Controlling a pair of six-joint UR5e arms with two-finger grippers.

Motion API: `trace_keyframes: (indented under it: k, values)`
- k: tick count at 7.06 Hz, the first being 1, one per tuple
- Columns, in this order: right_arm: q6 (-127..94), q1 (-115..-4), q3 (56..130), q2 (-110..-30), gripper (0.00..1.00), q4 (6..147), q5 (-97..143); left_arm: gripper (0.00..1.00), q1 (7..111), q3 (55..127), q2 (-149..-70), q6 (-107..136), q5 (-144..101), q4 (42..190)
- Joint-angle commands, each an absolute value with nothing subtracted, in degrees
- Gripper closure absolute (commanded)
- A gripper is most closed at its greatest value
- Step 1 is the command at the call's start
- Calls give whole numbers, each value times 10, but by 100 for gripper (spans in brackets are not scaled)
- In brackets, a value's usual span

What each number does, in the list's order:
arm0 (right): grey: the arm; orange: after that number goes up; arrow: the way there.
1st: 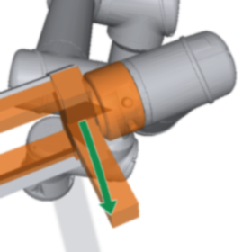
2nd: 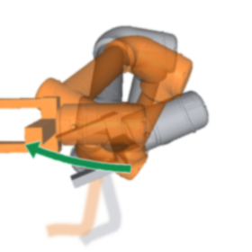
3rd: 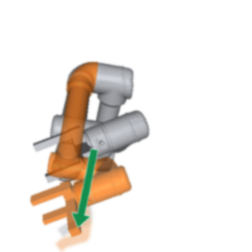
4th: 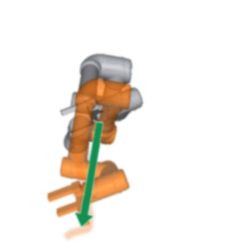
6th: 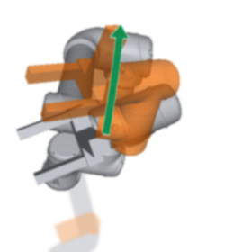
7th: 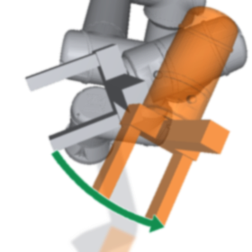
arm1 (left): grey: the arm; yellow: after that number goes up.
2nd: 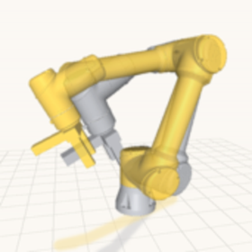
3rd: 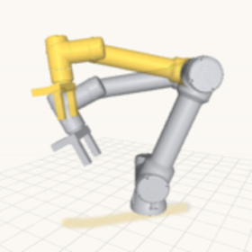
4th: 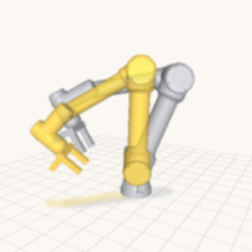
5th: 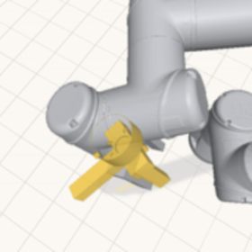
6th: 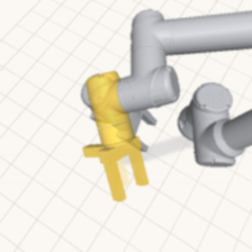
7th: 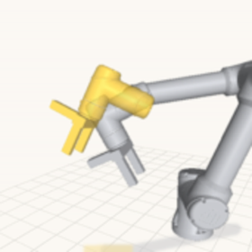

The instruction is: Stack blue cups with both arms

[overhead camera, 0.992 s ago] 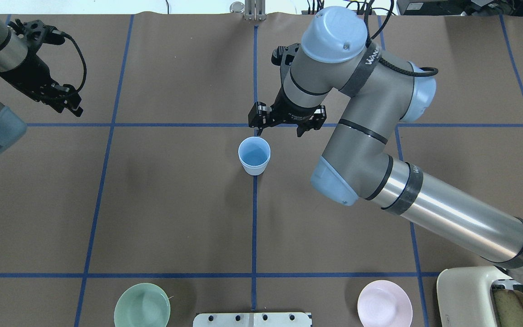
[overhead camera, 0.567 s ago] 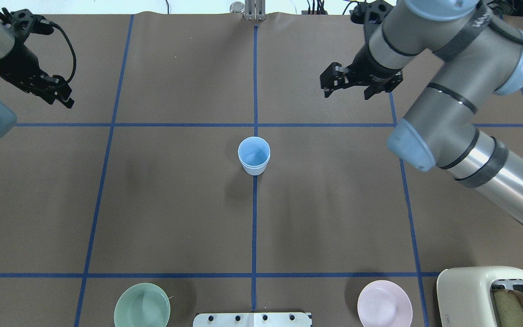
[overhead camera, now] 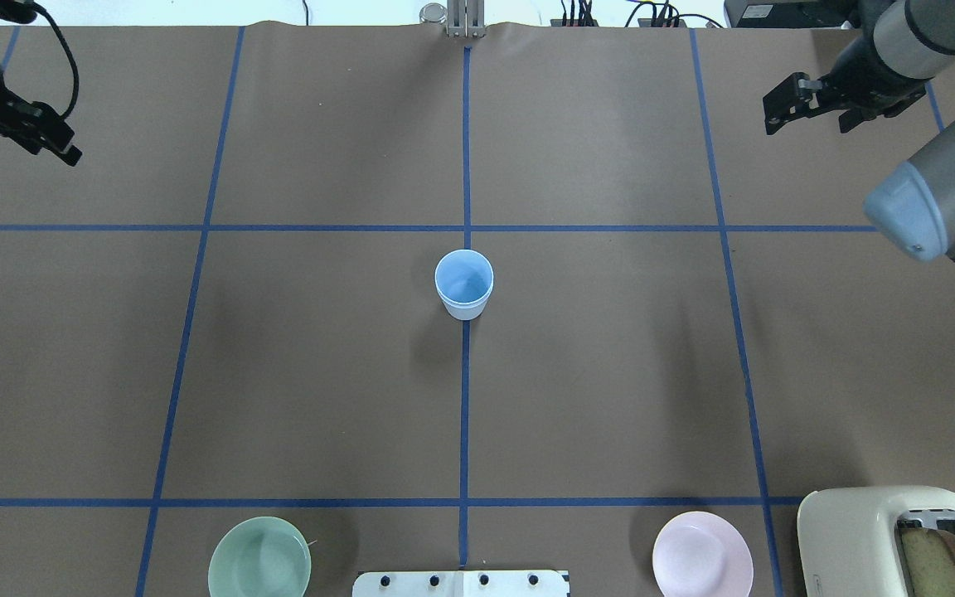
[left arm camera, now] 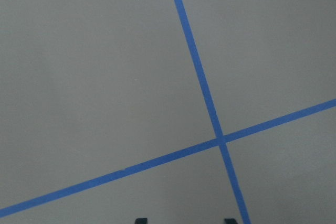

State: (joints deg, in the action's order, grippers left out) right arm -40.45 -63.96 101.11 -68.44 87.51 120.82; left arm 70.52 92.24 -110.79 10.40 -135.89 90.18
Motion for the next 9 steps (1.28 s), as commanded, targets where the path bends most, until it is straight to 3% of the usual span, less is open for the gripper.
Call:
trace_keyframes:
  k: [1,3,7,9]
  values:
    - [-400,-679,996,-706,0,876,1215,7,782,923,-1051,-4,-1398,884]
    - [-327,-715,996,-760,0,875,1219,2,850,919,-1005,-70,-1396,882]
    - [-160,-837,998,-917,0,881,1316,0,866,925,-955,-70,-1390,850]
    - [-160,-852,999,-939,0,882,1314,0,868,929,-925,-70,-1391,849]
